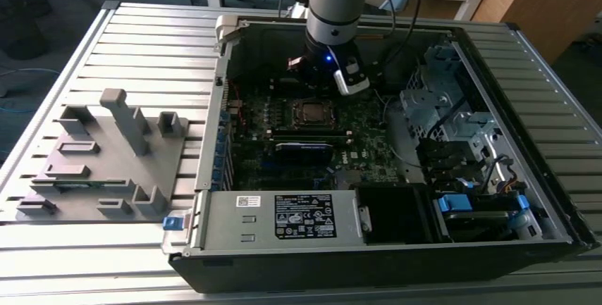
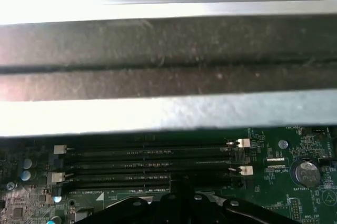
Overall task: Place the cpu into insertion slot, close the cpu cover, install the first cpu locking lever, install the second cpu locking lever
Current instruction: 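Install the first cpu locking lever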
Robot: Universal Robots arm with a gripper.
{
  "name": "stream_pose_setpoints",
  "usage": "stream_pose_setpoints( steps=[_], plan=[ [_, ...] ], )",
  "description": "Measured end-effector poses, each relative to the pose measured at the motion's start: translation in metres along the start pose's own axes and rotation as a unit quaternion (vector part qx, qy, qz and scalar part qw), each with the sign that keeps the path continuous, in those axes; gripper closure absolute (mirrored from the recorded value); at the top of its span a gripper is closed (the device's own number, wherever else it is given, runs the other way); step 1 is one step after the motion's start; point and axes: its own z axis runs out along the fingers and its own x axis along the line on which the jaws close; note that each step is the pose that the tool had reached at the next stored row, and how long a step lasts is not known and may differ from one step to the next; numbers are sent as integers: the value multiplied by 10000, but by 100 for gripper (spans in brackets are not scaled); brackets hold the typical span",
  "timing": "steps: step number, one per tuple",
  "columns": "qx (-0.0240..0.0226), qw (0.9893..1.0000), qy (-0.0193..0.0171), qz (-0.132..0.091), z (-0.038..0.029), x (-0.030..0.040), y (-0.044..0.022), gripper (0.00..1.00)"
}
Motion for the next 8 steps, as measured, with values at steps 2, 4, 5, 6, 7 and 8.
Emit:
stream_pose_setpoints(
  steps=[2,4,5,6,7,8],
  plan=[
    [0,10000,0,-1,1,0,3,89],
    [5,10000,0,0,3,0,5,89],
    [17,10000,-1,-1,4,-1,6,89],
    [36,10000,-1,-1,4,-2,7,89],
    [58,10000,-3,-1,5,-4,7,89],
    [82,10000,-5,-1,7,-5,9,89]
  ],
)
